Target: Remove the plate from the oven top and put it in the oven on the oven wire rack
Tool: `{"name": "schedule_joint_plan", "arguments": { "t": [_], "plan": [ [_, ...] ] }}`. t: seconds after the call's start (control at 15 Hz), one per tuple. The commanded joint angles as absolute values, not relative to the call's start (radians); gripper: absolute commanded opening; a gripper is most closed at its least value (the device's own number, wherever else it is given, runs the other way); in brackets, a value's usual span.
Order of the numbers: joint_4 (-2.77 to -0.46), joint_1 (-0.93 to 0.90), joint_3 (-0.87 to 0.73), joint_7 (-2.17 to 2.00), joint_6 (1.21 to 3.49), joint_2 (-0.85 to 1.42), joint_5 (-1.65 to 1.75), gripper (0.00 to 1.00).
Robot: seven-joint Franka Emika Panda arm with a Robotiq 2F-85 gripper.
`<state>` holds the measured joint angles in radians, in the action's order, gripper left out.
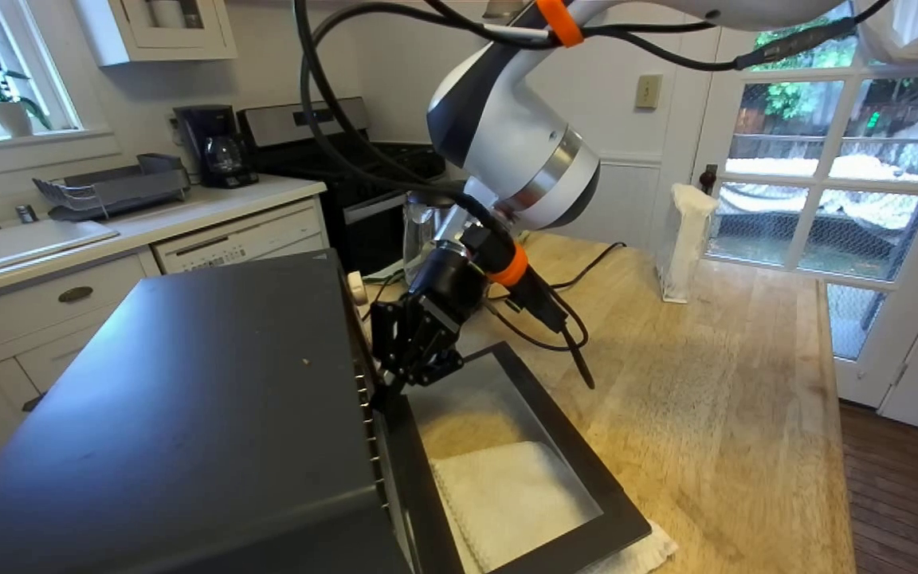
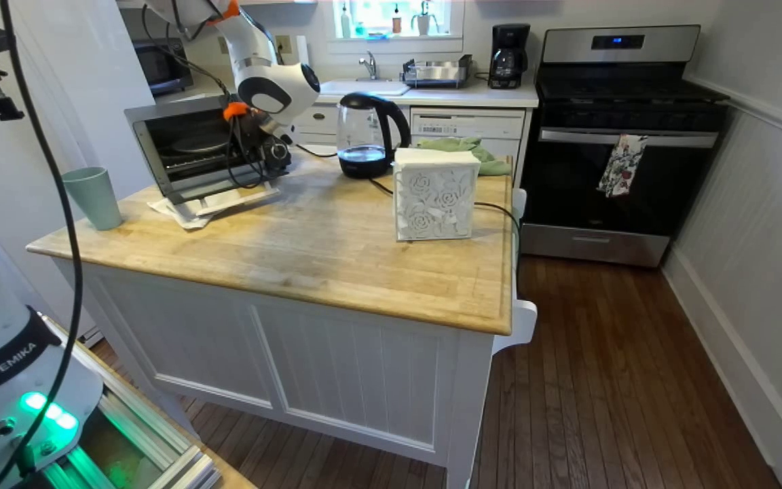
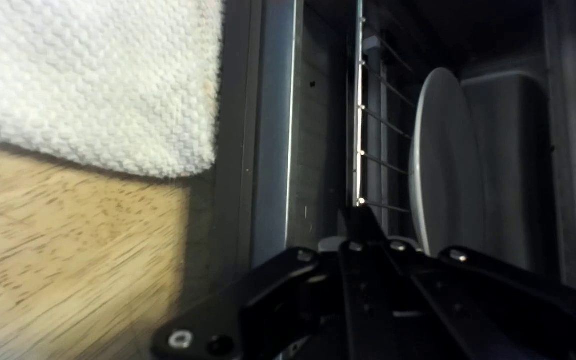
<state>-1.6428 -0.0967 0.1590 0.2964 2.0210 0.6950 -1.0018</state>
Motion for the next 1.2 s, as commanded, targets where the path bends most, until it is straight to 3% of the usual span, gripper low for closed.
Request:
{"name": "schedule_joint_plan", "arguments": {
  "t": [0.0, 0.47, 1.13],
  "plan": [
    [-1.552, -0.103, 0.18, 0.294, 2.035, 0.769, -1.02, 0.0],
    [-1.543, -0.105, 0.177, 0.289, 2.014, 0.775, -1.015, 0.0],
    [-1.732, -0.103, 0.104, 0.215, 2.084, 0.56, -0.928, 0.0]
  ]
}}
